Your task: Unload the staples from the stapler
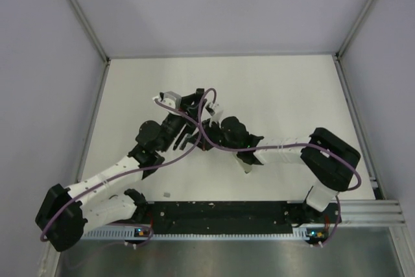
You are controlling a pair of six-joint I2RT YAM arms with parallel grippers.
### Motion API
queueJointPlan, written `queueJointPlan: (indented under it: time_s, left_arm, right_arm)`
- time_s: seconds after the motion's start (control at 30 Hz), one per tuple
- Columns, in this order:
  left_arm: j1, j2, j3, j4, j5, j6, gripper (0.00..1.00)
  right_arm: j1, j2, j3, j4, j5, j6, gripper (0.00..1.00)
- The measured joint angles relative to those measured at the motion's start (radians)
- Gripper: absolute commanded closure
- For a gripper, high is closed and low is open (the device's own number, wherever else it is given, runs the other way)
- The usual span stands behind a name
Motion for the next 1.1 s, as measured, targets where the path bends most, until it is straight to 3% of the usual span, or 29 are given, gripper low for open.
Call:
queueJointPlan:
  time_s: [0.23,0.5,0.63,0.73,0.83,1.1]
  left_arm:
    - [-0.002,-0.032,0.022,-0.024,0.015,-0.008,1.00]
    - [-0.010,-0.036,0.024,-0.005,-0.033,-0.049,1.00]
    - [-0.002,0.009,0.022,0.055,-0.079,-0.096,1.00]
    - [0.009,0.045,0.022,0.084,-0.111,-0.134,1.00]
    - [0.020,0.081,0.023,0.102,-0.128,-0.162,1.00]
    - [0.061,0.193,0.025,0.161,-0.140,-0.196,1.00]
  right_arm:
    - [-0.004,-0.089,-0.021,-0.089,0.058,-0.034,1.00]
    - [-0.107,-0.433,-0.212,-0.251,0.172,-0.057,1.00]
    - [-0.112,-0.581,-0.222,-0.402,0.213,-0.112,0.82]
    - [-0.112,-0.675,-0.222,-0.506,0.240,-0.154,0.59]
    - [-0.112,-0.771,-0.222,-0.602,0.274,-0.196,0.47]
    - [-0.112,-0.850,-0.211,-0.744,0.309,-0.250,0.46]
